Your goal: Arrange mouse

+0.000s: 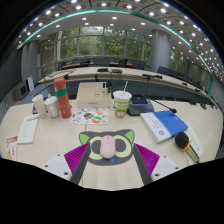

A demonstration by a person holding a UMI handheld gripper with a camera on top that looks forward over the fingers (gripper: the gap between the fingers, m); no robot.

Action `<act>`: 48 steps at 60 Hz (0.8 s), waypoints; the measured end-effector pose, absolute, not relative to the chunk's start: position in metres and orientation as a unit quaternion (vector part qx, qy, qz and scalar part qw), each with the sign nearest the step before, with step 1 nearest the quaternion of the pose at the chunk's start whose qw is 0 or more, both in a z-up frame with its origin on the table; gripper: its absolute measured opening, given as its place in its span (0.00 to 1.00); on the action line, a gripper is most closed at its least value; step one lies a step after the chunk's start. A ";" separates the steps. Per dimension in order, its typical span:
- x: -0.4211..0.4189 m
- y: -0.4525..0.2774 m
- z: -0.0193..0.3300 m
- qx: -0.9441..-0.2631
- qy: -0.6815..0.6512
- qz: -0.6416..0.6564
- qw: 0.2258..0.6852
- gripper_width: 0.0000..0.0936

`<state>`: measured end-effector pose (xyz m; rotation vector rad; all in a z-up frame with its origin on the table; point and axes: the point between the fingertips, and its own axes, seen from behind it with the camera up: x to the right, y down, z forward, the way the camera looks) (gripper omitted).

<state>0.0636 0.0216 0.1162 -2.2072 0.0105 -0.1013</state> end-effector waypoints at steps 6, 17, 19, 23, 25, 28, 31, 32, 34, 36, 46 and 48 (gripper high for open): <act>0.056 -0.027 0.157 -0.887 0.004 -0.035 0.459 0.92; 0.051 -0.123 0.214 -0.877 0.001 -0.041 0.478 0.92; 0.051 -0.140 0.221 -0.875 0.001 -0.041 0.482 0.92; 0.047 -0.170 0.233 -0.874 0.003 -0.038 0.485 0.92; 0.046 -0.184 0.237 -0.873 0.004 -0.037 0.486 0.92; 0.046 -0.202 0.240 -0.873 0.003 -0.036 0.486 0.91; 0.043 -0.218 0.244 -0.872 0.000 -0.036 0.488 0.91; 0.042 -0.223 0.245 -0.871 -0.001 -0.035 0.489 0.91; 0.040 -0.231 0.245 -0.872 -0.002 -0.031 0.489 0.91; 0.040 -0.238 0.246 -0.872 -0.002 -0.030 0.488 0.91; 0.038 -0.258 0.253 -0.870 -0.008 -0.031 0.492 0.91; 0.036 -0.259 0.255 -0.869 -0.009 -0.027 0.495 0.92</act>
